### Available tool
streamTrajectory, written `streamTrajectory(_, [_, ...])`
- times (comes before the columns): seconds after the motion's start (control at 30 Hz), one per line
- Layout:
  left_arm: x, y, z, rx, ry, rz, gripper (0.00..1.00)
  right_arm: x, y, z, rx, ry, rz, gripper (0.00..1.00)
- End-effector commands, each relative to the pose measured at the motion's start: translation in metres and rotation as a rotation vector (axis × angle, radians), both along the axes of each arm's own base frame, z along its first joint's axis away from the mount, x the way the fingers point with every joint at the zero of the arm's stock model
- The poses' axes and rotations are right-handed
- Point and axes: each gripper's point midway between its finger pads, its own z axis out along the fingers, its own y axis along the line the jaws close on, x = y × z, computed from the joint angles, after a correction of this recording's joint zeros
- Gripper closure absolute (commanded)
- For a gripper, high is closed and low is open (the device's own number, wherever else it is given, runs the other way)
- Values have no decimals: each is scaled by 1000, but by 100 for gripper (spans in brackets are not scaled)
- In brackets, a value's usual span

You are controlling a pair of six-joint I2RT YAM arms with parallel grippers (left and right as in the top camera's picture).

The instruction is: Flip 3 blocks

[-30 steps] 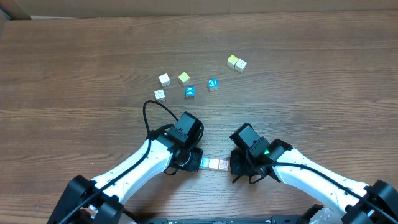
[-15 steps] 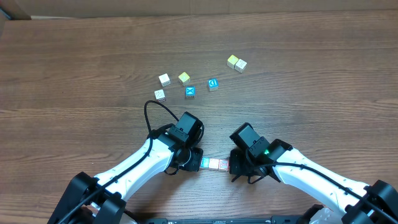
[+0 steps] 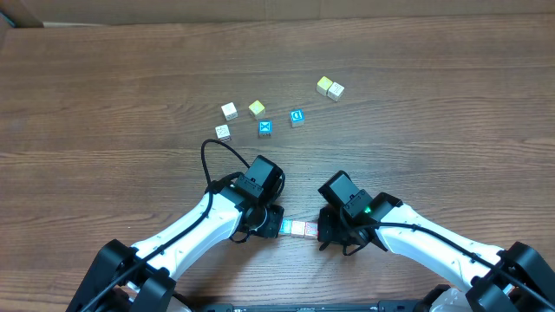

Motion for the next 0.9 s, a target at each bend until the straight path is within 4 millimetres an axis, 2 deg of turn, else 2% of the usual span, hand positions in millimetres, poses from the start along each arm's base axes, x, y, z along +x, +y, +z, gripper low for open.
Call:
streamTrajectory(0.0, [-2,1,-4,-3,11,-8,96,-3,4,-1,19,10,2,96])
streamTrajectory(0.33, [1,0,-4,-9,-5,-14,96,-2,5,-1,23,7,2,96])
streamTrajectory(0.67, [-7,7,-17,5,4,-12,96,-1,9,1,44,4,6,96])
streamTrajectory(0.87, [-8,5,-17,-5,9,-13,96,0,10,1,52,2,7,96])
